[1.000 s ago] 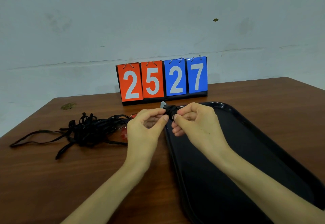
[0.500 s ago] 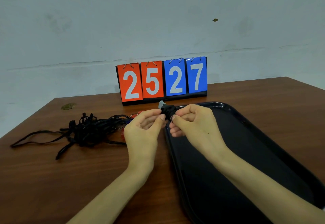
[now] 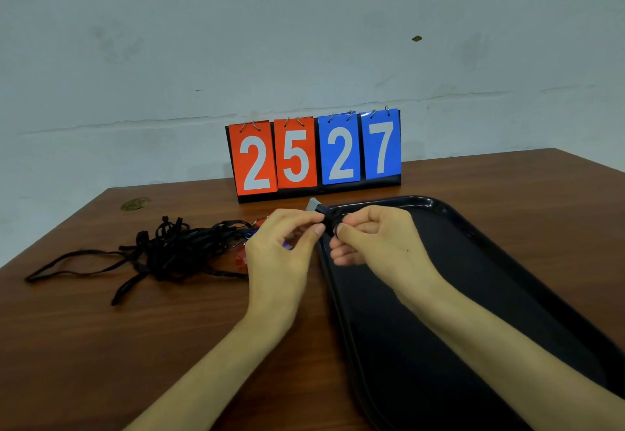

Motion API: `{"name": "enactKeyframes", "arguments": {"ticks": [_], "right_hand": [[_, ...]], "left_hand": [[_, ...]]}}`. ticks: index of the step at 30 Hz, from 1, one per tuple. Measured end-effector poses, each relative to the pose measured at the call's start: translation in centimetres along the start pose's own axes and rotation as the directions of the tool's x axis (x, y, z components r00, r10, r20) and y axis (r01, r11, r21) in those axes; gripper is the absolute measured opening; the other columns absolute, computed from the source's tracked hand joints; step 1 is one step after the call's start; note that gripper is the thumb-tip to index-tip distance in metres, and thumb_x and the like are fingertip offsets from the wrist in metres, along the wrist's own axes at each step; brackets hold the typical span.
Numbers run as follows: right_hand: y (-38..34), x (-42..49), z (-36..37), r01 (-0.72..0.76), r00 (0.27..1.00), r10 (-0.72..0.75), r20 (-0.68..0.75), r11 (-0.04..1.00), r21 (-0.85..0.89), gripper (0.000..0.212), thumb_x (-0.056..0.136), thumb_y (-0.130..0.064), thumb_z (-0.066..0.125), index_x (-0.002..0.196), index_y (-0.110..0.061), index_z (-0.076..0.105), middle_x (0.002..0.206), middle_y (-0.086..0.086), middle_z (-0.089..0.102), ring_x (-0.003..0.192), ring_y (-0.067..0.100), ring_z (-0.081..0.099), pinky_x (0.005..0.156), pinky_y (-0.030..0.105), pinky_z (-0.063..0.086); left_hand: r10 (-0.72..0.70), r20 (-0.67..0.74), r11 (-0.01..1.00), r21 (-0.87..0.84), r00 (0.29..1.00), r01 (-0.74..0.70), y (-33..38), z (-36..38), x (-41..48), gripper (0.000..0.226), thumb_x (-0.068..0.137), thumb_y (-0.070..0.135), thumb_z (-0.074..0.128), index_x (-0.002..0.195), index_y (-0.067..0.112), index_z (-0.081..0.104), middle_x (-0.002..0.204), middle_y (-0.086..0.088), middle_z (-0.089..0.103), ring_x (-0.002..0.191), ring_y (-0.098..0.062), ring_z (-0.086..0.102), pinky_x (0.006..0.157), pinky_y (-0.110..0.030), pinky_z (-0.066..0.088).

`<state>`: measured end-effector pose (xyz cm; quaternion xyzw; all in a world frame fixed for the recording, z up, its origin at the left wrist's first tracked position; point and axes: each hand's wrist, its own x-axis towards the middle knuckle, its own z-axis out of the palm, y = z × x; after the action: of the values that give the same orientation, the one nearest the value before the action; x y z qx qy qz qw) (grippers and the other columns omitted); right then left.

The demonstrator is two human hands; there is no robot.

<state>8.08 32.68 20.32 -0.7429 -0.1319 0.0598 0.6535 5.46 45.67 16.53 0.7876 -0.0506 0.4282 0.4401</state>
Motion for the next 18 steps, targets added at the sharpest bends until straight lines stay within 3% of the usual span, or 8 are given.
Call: {"name": "enactKeyframes", "arguments": {"ticks": [4,7,11,15,18], "right_hand": [[-0.31,0.05,-0.12,-0.063,0.997,0.061,0.038,0.995,0.072,0.007,0.088,-0.004,0.059,0.085,-0.007,0.064,0.071,0.009,0.07,0.055,0.01,0.067,0.056,0.021,0.057],[-0.39,0.02,-0.22,-0.096,0.993,0.088,0.073,0.99,0.105,0.009,0.087,-0.003,0.059,0.094,-0.001,0.065,0.073,0.009,0.07,0.056,0.01,0.067,0.056,0.021,0.057],[-0.4,-0.02,-0.18,-0.1,0.992,0.09,0.094,0.988,0.118,0.012,0.087,-0.003,0.059,0.098,0.0,0.064,0.074,0.01,0.07,0.058,0.011,0.067,0.058,0.022,0.058],[-0.32,0.01,-0.08,-0.095,0.994,0.087,0.073,0.99,0.109,0.01,0.087,-0.004,0.059,0.096,-0.002,0.064,0.075,0.01,0.07,0.057,0.011,0.067,0.059,0.022,0.058],[-0.34,0.1,-0.09,-0.081,0.996,0.076,0.043,0.991,0.108,0.006,0.087,-0.004,0.06,0.091,-0.003,0.064,0.072,0.009,0.07,0.055,0.01,0.066,0.056,0.021,0.057]], "left_hand": [[0.14,0.011,0.986,0.091,0.99,-0.14,-0.24,-0.27,0.15,0.029,0.083,-0.005,0.062,0.093,0.022,0.065,0.092,0.021,0.059,0.093,0.006,0.058,0.083,-0.007,0.043],[0.097,-0.019,0.994,0.044,0.995,-0.096,0.11,-0.52,0.2,0.031,0.084,-0.003,0.063,0.098,0.024,0.062,0.093,0.022,0.061,0.092,0.006,0.06,0.083,-0.009,0.047],[0.17,-0.076,0.982,0.094,0.982,-0.163,0.07,-0.52,0.24,0.021,0.081,0.004,0.068,0.099,0.015,0.068,0.092,0.012,0.057,0.088,-0.001,0.058,0.076,-0.013,0.05],[0.153,-0.054,0.977,0.161,0.987,-0.142,-0.63,-0.33,0.29,0.016,0.083,0.006,0.067,0.098,0.011,0.069,0.091,0.005,0.06,0.084,-0.004,0.058,0.073,-0.018,0.052],[0.212,-0.009,0.95,0.238,0.977,-0.204,-0.69,0.01,0.0,0.018,0.084,0.001,0.065,0.1,0.004,0.069,0.091,-0.002,0.063,0.086,-0.003,0.055,0.079,-0.008,0.045]]}}
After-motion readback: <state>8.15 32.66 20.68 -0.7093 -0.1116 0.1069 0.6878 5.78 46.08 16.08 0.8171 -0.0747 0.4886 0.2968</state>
